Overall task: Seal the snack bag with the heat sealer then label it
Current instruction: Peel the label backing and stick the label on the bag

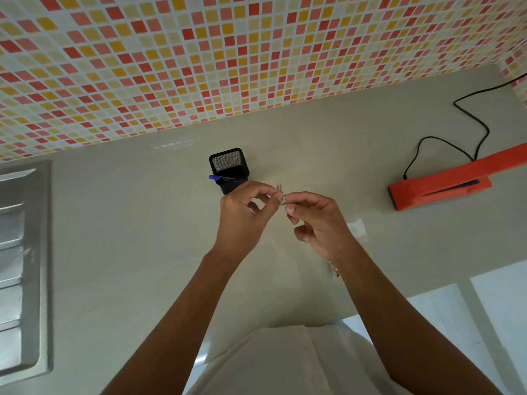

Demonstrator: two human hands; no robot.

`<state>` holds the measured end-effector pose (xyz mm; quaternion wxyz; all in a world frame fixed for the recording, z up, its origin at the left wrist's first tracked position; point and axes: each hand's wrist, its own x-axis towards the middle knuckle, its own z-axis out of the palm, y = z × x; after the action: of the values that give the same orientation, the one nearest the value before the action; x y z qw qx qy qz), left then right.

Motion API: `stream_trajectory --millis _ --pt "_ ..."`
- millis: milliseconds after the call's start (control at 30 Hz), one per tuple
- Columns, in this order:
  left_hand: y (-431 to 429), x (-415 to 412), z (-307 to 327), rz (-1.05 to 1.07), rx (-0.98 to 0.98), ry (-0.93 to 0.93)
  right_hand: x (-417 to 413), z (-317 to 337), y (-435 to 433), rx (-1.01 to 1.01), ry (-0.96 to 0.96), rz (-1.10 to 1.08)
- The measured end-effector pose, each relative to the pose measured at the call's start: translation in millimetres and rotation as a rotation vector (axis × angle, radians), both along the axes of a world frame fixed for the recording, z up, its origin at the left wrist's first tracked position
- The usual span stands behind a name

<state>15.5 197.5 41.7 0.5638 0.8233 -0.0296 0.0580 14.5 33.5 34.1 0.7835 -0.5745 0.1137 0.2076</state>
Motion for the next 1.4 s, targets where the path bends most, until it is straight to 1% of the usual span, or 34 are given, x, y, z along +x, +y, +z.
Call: stream_trajectory --millis 133,267,400,633,833,1000,1400 --pt "-1.9 1.1 2.7 -0.009 -0.017 0.001 -0.6 4.0 2.9 -0.023 -0.019 -0.044" --pt "-0.5 2.1 0.4 -0.094 0.022 -0.048 1.9 9.5 5.5 -0.005 0.000 -0.101" --pt "3.0 1.5 -2.3 -0.135 0.062 -0.103 4.5 10.9 3.0 -0.019 -0.004 -0.106" --pt "4.0 5.8 -0.7 -0.142 0.161 -0.149 3.9 6.3 -0.3 -0.029 -0.017 -0.101" --pt "6.4 8.4 3.7 -0.235 0.148 -0.088 4.1 4.4 -1.9 -0.115 -0.058 -0.117" --pt "8.4 10.3 4.9 -0.284 0.134 -0.018 5.1 5.3 -2.1 -0.125 -0.056 -0.110" --pt "10.1 10.4 7.7 -0.299 0.141 0.024 4.2 5.0 -2.3 -0.109 -0.020 -0.099"
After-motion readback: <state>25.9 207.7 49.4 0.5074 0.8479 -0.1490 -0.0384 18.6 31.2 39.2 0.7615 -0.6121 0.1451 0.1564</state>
